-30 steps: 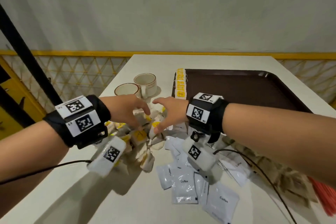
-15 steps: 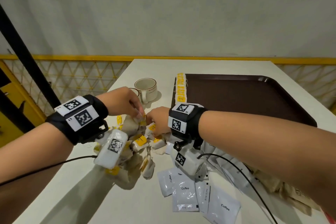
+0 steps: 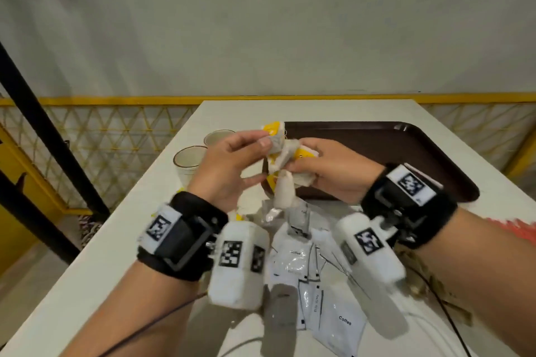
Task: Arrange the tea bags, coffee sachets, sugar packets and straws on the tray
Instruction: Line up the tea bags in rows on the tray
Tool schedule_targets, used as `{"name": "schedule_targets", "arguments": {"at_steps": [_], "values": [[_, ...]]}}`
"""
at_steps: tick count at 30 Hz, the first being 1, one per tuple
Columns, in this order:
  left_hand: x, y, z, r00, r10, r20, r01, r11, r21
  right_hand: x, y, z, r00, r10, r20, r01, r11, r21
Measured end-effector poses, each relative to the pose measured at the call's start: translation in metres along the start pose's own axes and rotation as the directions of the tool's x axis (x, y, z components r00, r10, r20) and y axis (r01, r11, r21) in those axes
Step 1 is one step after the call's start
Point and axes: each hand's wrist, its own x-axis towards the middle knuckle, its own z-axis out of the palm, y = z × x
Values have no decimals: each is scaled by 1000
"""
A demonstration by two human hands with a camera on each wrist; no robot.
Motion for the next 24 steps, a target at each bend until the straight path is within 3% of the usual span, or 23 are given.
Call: {"name": "schedule_targets", "arguments": {"at_steps": [2,8,10,13,19,24], "values": [[-1,-15,25,999,-31,24,32,998,-61,-20,8,-10,998,27,-48,-17,980,198],[-4,-66,60,993,-116,19,117,991,-68,-54,44,-23,968,127,-219,-45,937,347],[-7,-79,61,988,-153,13,153,987,-47,-60,53,-25,958,133,-254,-46,945,323],[-8,-85,58,987,-159,31,160,987,-32,-63,58,-25,963,92,-252,-54,986,156],[-7,-84,50,999,-47,-14,47,998,-32,-74,54,-28,975,67,-210,-68,998,2],[-5,-87,46,998,34,-49,-34,999,4,-75,51,-34,959,42,-281,-77,991,-114]]}}
